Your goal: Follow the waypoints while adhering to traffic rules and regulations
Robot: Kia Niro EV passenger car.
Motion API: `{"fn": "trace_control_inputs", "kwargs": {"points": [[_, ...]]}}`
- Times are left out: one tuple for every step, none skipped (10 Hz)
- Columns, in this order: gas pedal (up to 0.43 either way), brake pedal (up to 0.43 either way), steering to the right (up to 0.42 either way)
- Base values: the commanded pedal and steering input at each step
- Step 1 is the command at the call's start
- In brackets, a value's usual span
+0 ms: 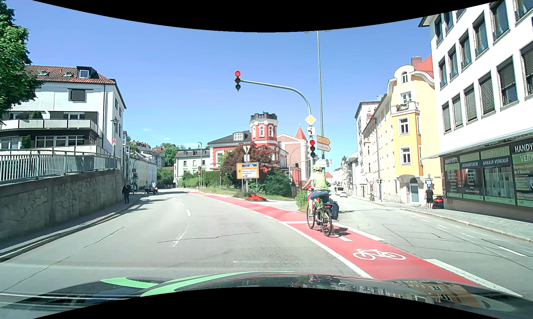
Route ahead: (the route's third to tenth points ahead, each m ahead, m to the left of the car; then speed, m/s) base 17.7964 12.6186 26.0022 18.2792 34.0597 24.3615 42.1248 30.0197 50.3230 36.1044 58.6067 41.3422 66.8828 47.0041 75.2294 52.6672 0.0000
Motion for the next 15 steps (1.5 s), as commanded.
{"fn": "trace_control_inputs", "kwargs": {"points": [[0.000, 0.262, -0.012], [0.000, 0.262, -0.012], [0.000, 0.262, -0.012], [0.000, 0.262, -0.012], [0.000, 0.262, -0.012], [0.000, 0.262, -0.012], [0.000, 0.262, -0.012], [0.000, 0.262, -0.012], [0.000, 0.262, -0.013], [0.000, 0.262, -0.012], [0.000, 0.262, -0.012], [0.000, 0.262, -0.013], [0.000, 0.262, -0.012], [0.000, 0.262, -0.013], [0.000, 0.262, -0.012]]}}
